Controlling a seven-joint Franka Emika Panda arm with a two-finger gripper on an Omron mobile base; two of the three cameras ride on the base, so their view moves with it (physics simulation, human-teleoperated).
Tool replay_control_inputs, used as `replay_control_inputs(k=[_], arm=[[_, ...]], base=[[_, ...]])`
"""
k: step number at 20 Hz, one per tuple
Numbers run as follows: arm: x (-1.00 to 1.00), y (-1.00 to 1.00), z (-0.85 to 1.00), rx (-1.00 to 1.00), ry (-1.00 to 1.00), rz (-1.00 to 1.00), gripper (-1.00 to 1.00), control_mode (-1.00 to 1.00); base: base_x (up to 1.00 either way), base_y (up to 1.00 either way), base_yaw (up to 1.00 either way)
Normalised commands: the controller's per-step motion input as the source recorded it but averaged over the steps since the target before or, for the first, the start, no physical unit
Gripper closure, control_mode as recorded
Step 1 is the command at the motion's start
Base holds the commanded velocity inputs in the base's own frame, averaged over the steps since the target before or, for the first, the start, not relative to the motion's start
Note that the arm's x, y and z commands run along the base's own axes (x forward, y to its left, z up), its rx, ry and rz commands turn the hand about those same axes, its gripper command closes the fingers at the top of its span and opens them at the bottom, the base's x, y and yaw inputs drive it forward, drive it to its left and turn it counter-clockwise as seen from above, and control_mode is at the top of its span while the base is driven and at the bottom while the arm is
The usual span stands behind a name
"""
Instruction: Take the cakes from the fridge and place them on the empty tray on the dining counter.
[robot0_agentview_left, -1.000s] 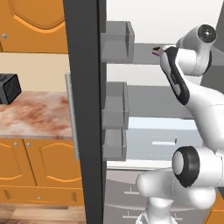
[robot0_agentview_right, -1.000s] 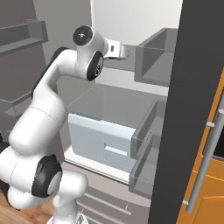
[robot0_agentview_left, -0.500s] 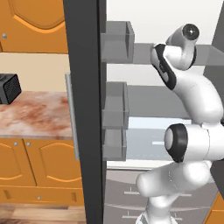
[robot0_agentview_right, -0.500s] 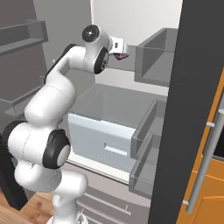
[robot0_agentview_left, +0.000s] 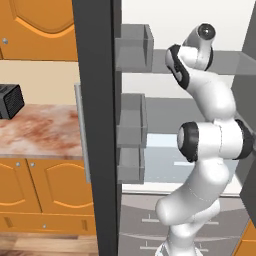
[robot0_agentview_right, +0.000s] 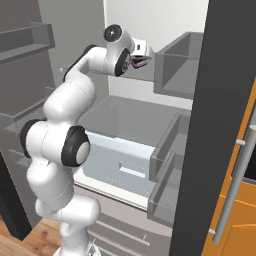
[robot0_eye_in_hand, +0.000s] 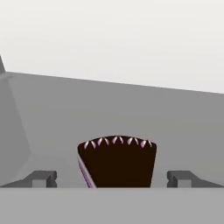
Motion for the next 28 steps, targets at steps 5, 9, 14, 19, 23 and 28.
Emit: replay_control_inputs(k=[5,9,14,19,23,28], arm=[[0.11,-0.30,-0.07,0.00,0.05,-0.01,-1.00,-1.00],[0.04,-0.11,-0.19,0.00,0.05,-0.02,-1.00,-1.00],[0.38,0.01,-0.44,0.00,0.00,0.00,-1.00,-1.00],[0.39,0.01,-0.63,0.00,-0.03,0.00,-1.00,-1.00],[-0.10,0.00,-0.58,0.00,0.03,-0.06,-1.00,-1.00],[-0.11,0.00,-0.52,0.00,0.02,-0.10,-1.00,-1.00]], base=[[0.00,0.00,0.00],[0.00,0.00,0.00],[0.00,0.00,0.00],[0.00,0.00,0.00],[0.00,0.00,0.00],[0.00,0.00,0.00]])
